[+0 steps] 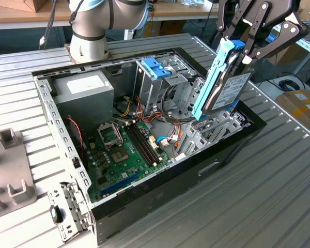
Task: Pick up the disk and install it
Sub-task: 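Pick up the disk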
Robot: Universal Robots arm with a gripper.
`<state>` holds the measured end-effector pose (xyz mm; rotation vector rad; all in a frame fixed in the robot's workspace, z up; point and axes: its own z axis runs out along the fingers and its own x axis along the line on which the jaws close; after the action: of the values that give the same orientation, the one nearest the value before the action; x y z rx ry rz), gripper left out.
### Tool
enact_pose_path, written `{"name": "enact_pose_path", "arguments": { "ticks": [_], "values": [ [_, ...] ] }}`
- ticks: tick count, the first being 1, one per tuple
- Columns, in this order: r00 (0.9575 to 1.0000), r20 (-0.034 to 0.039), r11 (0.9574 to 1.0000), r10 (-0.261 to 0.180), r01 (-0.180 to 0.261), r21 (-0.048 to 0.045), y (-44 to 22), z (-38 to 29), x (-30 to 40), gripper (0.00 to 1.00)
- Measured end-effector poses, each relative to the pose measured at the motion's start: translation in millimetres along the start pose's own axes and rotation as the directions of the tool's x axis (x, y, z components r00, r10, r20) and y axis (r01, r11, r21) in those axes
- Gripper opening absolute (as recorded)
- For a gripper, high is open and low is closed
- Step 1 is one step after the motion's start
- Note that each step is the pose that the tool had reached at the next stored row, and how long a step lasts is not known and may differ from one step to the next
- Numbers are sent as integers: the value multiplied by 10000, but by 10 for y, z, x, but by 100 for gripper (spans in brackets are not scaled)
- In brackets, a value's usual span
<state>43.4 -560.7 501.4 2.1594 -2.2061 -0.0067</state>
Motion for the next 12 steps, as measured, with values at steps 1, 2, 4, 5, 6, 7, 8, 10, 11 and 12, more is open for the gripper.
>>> {"name": "enact_pose_path", "arguments": {
  "ticks": [1, 2, 4, 5, 6, 7, 8, 10, 11, 12],
  "values": [
    [10000, -2, 10000, 0, 0, 0, -4, 0, 0, 37],
    [10000, -5, 10000, 0, 0, 0, -10, 0, 0, 37],
    [10000, -10, 10000, 1, -1, 0, -20, 1, 0, 37],
    [10000, -12, 10000, 1, -1, 0, -26, 1, -1, 37],
    [10000, -16, 10000, 1, -1, 0, -33, 1, -1, 37],
    [10000, -20, 10000, 1, -1, 1, -41, 1, -1, 37],
    [10000, -22, 10000, 1, -1, 1, -46, 1, -1, 37],
    [10000, -26, 10000, 1, -1, 1, -55, 1, -1, 37],
    [10000, -27, 10000, 1, -1, 1, -58, 1, -1, 37],
    [10000, -29, 10000, 1, -1, 1, -63, 1, -1, 37]
  ]
}}
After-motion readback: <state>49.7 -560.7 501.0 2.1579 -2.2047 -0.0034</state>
